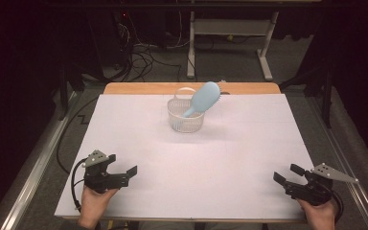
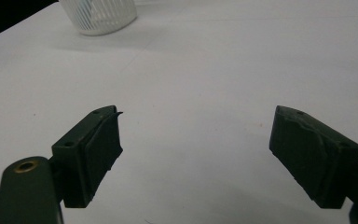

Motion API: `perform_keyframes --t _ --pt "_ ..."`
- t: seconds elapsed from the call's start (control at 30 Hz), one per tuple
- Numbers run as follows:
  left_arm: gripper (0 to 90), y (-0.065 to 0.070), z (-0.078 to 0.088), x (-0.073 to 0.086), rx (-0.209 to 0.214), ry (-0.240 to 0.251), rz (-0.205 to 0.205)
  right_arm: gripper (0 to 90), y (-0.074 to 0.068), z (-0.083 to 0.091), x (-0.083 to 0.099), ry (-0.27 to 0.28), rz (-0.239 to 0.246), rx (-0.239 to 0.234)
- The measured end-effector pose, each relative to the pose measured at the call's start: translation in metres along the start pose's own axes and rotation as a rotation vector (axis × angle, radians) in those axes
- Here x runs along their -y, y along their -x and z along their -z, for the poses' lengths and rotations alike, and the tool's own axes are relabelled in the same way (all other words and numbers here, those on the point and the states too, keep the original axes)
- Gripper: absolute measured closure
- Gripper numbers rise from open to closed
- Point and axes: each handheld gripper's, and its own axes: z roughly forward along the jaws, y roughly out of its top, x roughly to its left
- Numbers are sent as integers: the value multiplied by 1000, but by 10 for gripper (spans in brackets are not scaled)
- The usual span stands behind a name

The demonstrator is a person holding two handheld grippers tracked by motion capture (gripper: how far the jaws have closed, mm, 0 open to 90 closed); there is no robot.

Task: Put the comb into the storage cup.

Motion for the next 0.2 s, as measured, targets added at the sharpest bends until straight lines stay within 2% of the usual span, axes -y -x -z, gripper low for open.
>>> perform_keyframes --t 0.2 --pt "10 0 0 0 0 -2 1 167 -3 -1 -1 -4 20 -1"
